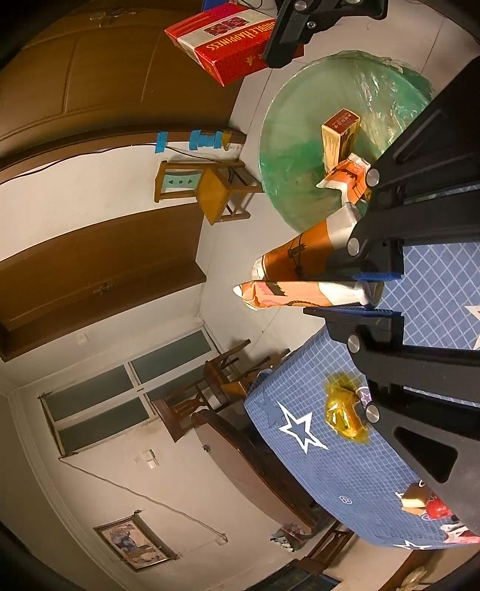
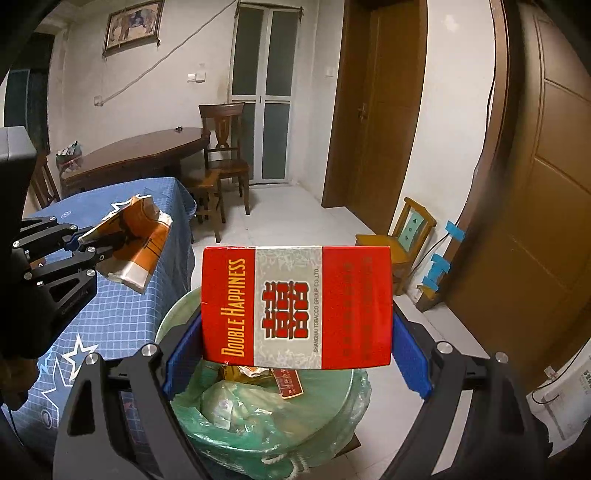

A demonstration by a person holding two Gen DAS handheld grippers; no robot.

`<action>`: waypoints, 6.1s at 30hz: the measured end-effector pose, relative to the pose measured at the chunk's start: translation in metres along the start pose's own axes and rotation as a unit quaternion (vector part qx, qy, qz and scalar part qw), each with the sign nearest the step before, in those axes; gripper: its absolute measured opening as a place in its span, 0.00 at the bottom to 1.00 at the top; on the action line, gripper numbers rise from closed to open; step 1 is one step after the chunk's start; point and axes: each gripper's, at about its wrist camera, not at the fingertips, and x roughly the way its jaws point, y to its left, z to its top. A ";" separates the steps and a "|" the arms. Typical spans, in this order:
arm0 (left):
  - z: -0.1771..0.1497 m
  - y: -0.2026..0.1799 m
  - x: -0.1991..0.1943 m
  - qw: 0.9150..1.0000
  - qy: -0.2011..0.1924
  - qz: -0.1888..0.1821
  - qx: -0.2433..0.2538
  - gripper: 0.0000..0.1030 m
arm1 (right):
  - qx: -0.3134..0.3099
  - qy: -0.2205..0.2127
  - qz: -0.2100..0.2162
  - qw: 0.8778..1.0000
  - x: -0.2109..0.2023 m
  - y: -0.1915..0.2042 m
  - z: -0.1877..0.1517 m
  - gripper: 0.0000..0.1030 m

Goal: Collect trash
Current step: 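Carry the cigarette box and orange tube over the green bin, then open both tools to drop the box and tube into the bin, then move both open tools back over the table, then grasp the white towel with the right tool while the left tool grasps the white snack bag, then carry the towel and snack bag over the green bin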

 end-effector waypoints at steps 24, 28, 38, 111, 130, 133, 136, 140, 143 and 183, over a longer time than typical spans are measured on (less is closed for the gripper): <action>0.009 -0.007 0.039 0.995 0.029 -0.094 0.012 0.55 | -0.026 0.034 -0.008 0.999 0.030 0.003 -0.003 0.88; 0.007 -0.002 0.037 0.995 0.021 -0.092 0.010 0.58 | -0.005 0.033 0.003 0.999 0.029 -0.003 -0.005 0.88; -0.012 0.011 0.036 0.998 0.026 -0.064 0.002 0.59 | 0.016 0.037 0.006 0.999 0.027 -0.007 -0.010 0.88; -0.338 0.441 -0.092 0.906 0.182 0.158 -0.349 0.32 | -0.453 0.049 0.535 0.712 -0.055 0.500 -0.070 0.37; -0.268 0.317 -0.146 0.925 0.125 0.238 -0.270 0.32 | -0.182 -0.015 0.384 0.905 -0.082 0.327 -0.016 0.37; -0.256 0.303 -0.145 0.929 0.119 0.235 -0.259 0.32 | -0.163 -0.030 0.361 0.918 -0.092 0.299 -0.012 0.37; -0.239 0.288 -0.144 0.934 0.109 0.232 -0.248 0.32 | -0.146 -0.041 0.340 0.928 -0.099 0.270 -0.010 0.37; -0.219 0.273 -0.143 0.942 0.097 0.228 -0.228 0.32 | -0.122 -0.052 0.313 0.940 -0.096 0.244 -0.006 0.37; -0.205 0.263 -0.140 0.948 0.088 0.220 -0.214 0.32 | -0.106 -0.058 0.293 0.948 -0.083 0.231 -0.006 0.37; -0.010 0.023 -0.034 0.999 -0.002 -0.021 -0.037 0.32 | 0.024 -0.074 0.013 0.997 -0.052 0.019 0.015 0.37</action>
